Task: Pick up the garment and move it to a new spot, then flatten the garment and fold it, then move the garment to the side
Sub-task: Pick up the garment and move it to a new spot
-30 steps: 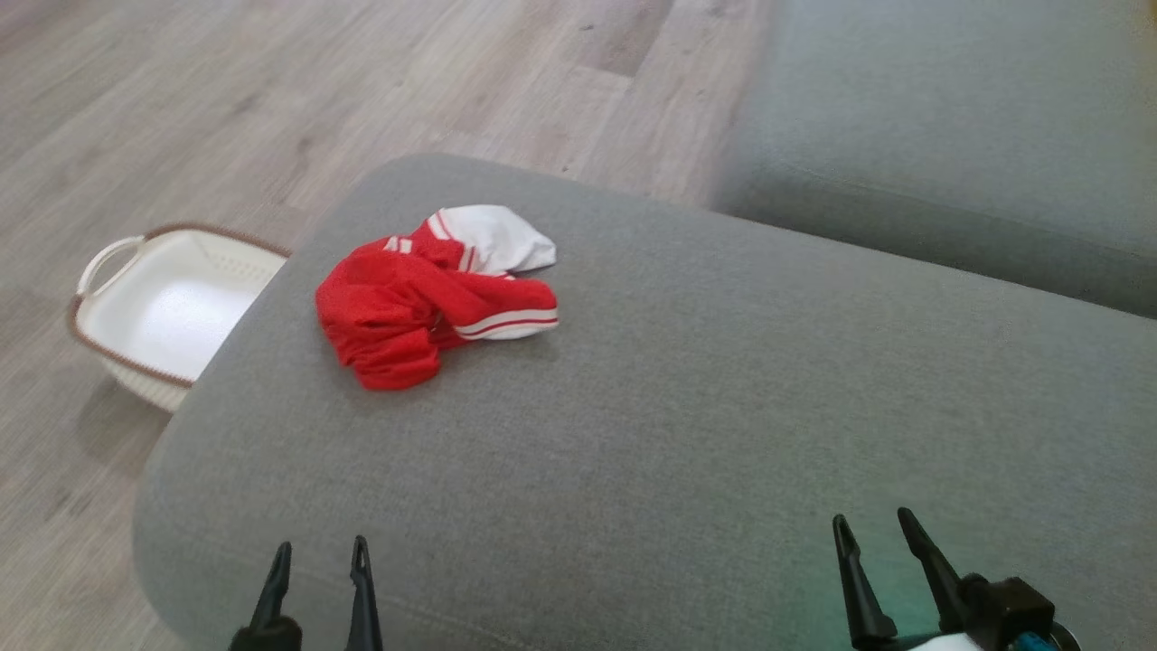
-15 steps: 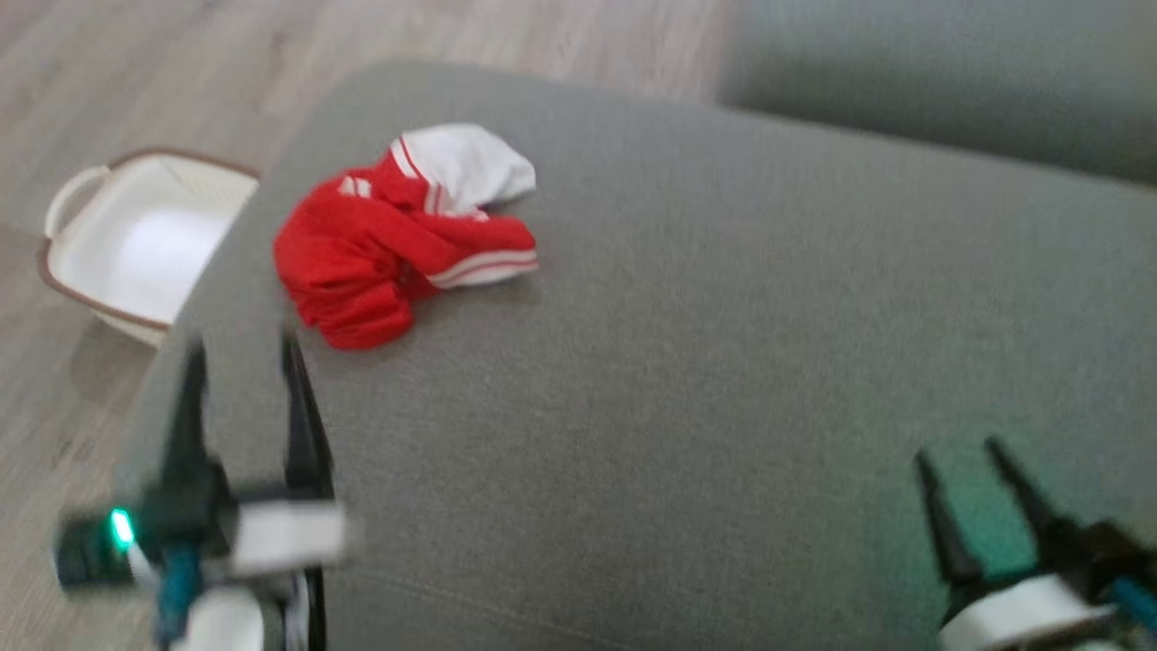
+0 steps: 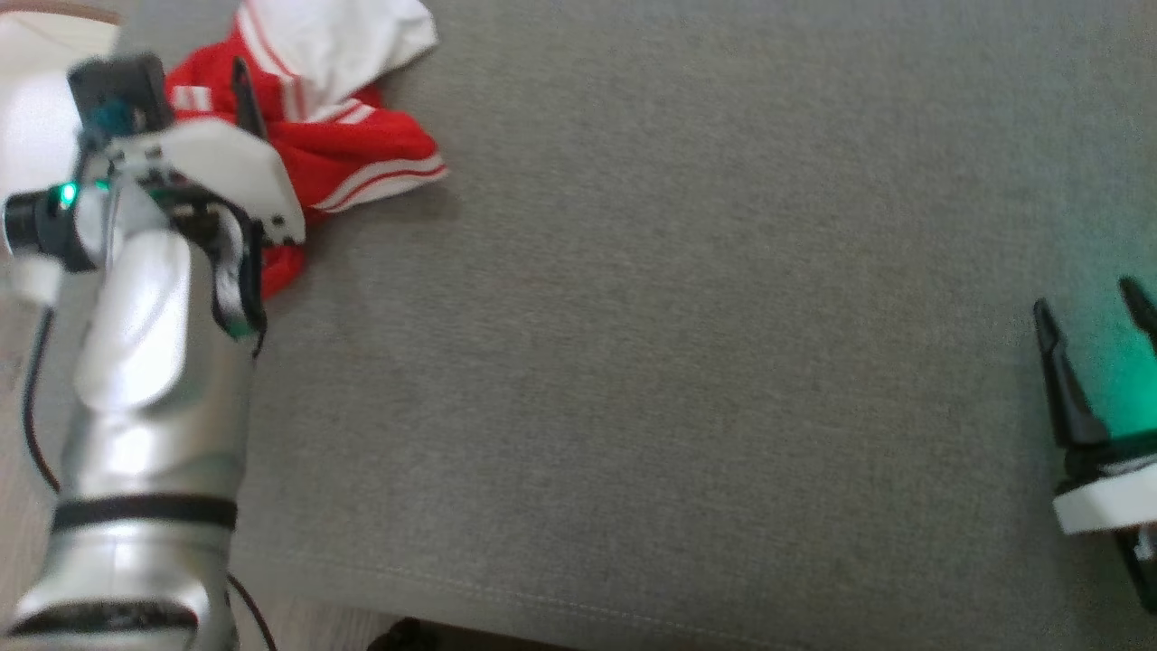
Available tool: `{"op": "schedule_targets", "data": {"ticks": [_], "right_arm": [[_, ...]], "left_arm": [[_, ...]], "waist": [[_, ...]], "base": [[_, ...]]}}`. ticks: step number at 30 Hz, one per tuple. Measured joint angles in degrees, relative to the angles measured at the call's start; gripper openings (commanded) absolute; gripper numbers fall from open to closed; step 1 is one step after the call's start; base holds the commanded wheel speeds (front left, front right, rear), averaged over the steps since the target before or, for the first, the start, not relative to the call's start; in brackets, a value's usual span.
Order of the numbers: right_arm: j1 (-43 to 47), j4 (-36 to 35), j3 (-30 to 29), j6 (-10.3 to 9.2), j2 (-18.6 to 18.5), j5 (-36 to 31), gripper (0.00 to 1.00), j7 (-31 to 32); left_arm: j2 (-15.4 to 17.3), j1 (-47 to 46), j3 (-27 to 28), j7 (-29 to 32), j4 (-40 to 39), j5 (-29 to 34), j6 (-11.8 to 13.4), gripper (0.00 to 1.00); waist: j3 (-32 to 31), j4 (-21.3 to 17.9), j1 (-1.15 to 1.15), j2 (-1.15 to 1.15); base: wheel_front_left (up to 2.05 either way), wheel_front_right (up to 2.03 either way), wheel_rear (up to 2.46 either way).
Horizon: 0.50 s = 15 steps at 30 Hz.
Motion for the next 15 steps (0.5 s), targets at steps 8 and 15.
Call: {"op": "schedule_targets", "data": {"ticks": [8, 15], "right_arm": [[-1.2, -2.0, -0.7, 0.00, -1.7, 0.6, 1.00, 0.0], [-1.4, -1.9, -1.4, -0.01, -0.6, 0.6, 1.00, 0.0]], "left_arm": [[2.1, -7.7, 1.5, 5.9, 18.1, -2.1, -2.4, 1.00], [3.4, -9.0, 1.6, -6.4, 23.6, -2.1, -3.0, 0.00]], "waist": [[4.3, -4.3, -0.01, 0.00], [2.6, -6.2, -0.02, 0.00]], "base": [[0.00, 0.00, 0.00], [0.00, 0.00, 0.00]]}}
